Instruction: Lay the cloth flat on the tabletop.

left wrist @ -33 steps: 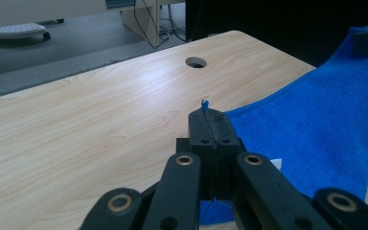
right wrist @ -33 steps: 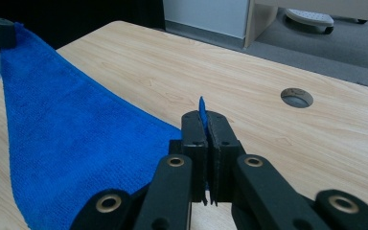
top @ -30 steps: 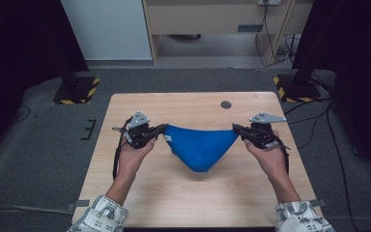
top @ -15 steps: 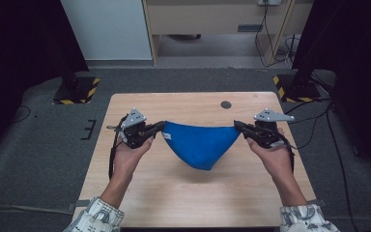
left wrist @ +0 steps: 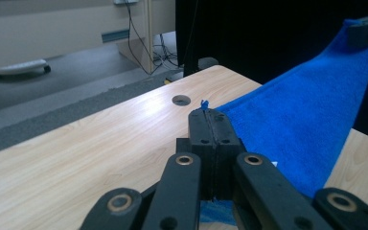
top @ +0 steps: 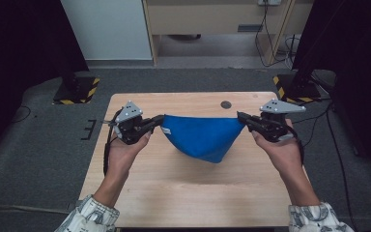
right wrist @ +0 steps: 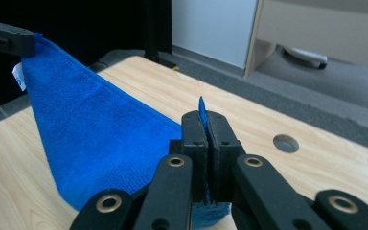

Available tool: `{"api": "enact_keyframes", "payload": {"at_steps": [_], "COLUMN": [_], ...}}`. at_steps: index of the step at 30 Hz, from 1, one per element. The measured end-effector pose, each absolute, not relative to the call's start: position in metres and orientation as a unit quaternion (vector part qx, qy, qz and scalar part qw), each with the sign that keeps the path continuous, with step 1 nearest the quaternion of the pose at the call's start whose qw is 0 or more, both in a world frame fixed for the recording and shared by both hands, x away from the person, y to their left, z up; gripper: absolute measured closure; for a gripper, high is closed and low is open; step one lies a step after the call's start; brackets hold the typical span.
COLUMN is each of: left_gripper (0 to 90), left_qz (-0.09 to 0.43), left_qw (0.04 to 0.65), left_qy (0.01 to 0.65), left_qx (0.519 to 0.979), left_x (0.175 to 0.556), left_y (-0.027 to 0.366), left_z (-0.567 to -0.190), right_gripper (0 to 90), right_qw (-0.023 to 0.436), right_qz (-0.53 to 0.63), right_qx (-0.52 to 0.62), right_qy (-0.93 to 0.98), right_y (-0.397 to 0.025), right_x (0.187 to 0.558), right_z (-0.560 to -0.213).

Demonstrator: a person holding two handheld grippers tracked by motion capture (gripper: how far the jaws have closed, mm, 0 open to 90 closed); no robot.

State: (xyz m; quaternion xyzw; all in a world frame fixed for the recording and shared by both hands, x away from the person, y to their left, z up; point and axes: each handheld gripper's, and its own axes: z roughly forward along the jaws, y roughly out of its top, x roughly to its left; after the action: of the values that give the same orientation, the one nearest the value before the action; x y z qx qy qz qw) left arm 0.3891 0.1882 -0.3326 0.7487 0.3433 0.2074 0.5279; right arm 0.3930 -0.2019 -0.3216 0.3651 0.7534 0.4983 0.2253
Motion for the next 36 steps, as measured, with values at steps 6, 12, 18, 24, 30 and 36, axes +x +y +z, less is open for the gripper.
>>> {"api": "enact_keyframes", "payload": {"at_steps": [6,12,18,24,30,36], "left_gripper": [90.0,90.0,90.0,90.0,90.0,71.0], "left_qz": [0.224,0.229,0.232,0.228,0.235,0.240], "left_qw": [0.529,0.509,0.474,0.450,0.429,0.411], "left_qy": [0.342,0.363,0.389,0.412,0.436,0.464], "left_qx": [0.744,0.746,0.755,0.759,0.756,0.747], "left_x": [0.395,0.446,0.495,0.526,0.555,0.580], "left_y": [0.187,0.174,0.164,0.160,0.164,0.164], "left_z": [-0.309,-0.324,-0.357,-0.379,-0.395,-0.416], "right_gripper": [87.9,87.8,87.8,87.6,87.2,46.6], "right_qw": [0.234,0.238,0.216,0.201,0.188,0.203], "right_qz": [0.503,0.487,0.477,0.465,0.450,0.432], "right_qx": [0.363,0.378,0.425,0.456,0.489,0.510], "right_qy": [0.749,0.751,0.738,0.732,0.723,0.716], "right_y": [-0.204,-0.201,-0.204,-0.203,-0.201,-0.191], "right_x": [0.394,0.446,0.497,0.530,0.556,0.583], "right_z": [-0.310,-0.340,-0.378,-0.400,-0.418,-0.432]}}
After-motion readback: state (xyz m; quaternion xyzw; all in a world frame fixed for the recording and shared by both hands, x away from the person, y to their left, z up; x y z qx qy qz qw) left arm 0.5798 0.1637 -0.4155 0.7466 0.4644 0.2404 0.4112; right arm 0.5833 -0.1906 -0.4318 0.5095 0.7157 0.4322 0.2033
